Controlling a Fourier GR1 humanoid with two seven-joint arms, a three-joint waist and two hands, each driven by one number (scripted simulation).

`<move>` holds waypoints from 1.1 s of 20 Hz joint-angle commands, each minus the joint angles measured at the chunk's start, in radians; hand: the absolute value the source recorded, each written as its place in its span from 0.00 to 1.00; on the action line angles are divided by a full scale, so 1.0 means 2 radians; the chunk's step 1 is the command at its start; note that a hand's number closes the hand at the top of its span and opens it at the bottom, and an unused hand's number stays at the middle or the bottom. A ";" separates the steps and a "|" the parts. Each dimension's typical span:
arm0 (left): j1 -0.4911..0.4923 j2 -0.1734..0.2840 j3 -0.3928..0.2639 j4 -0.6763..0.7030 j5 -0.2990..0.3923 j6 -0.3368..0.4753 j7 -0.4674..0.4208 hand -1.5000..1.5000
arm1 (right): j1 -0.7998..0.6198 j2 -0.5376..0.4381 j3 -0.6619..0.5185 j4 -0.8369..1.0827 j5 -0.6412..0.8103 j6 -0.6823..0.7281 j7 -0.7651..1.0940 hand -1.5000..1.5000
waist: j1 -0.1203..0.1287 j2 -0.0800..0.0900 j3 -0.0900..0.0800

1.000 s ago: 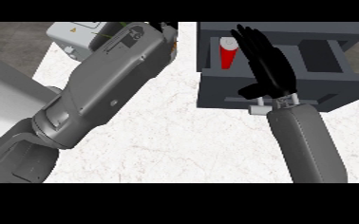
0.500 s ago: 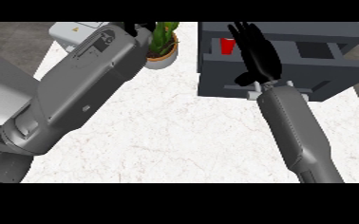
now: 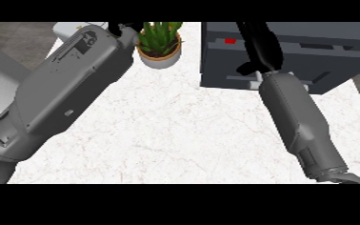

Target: Pick up the can, place it into the drawer and close the drawer

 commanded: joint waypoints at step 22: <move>0.041 0.047 -0.005 -0.112 -0.035 0.010 0.053 0.00 | -0.182 -0.052 -0.062 0.196 0.006 -0.060 0.033 0.00 | 0.028 0.018 0.009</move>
